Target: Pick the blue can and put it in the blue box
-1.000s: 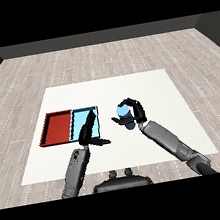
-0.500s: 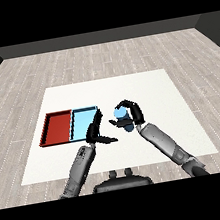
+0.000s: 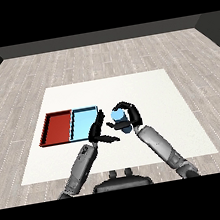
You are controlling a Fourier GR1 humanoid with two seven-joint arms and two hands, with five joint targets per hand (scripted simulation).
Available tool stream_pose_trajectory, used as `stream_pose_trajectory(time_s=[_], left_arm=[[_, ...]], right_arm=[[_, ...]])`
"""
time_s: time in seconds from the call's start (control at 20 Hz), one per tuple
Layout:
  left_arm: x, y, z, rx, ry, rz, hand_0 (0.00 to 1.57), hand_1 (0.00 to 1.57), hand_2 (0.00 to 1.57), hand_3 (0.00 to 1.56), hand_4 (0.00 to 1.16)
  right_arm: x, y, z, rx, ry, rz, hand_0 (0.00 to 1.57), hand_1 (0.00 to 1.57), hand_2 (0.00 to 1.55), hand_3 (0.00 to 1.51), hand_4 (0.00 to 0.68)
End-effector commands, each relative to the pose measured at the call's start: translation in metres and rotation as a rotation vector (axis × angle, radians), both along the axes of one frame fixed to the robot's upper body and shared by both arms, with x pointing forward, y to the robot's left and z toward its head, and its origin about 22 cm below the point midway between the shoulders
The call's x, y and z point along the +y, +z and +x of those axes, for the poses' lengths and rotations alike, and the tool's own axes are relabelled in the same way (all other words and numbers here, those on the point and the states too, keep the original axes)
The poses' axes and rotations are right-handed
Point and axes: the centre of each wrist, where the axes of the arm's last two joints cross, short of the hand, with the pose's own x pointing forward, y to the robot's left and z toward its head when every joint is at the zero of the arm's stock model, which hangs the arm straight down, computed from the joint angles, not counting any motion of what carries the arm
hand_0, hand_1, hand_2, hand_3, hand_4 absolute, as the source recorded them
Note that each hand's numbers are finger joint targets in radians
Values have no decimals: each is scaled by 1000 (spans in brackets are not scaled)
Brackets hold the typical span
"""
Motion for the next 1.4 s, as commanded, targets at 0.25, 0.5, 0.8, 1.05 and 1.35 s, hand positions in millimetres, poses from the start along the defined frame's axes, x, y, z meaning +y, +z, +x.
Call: stream_pose_trajectory(time_s=[0.25,0.5,0.8,1.05,1.35], left_arm=[[-15,1,2,30,7,-10,0,0,0,0,0],[6,-26,19,34,5,-14,0,0,0,0,0],[-17,-14,12,13,-9,-24,0,0,0,0,0],[-31,-10,5,-8,-19,-32,0,0,0,0,0],[-39,-9,8,-16,-39,-71,0,0,0,0,0]], right_arm=[[10,-1,6,11,27,-11,1469,1469,1457,1394,611],[19,13,-12,-30,71,-18,1485,1485,1463,1400,607],[46,0,-6,-18,60,37,1454,1454,1450,1391,613],[45,1,-1,27,73,89,1449,1449,1453,1383,602],[44,0,-6,20,77,125,1447,1447,1449,1390,602]])
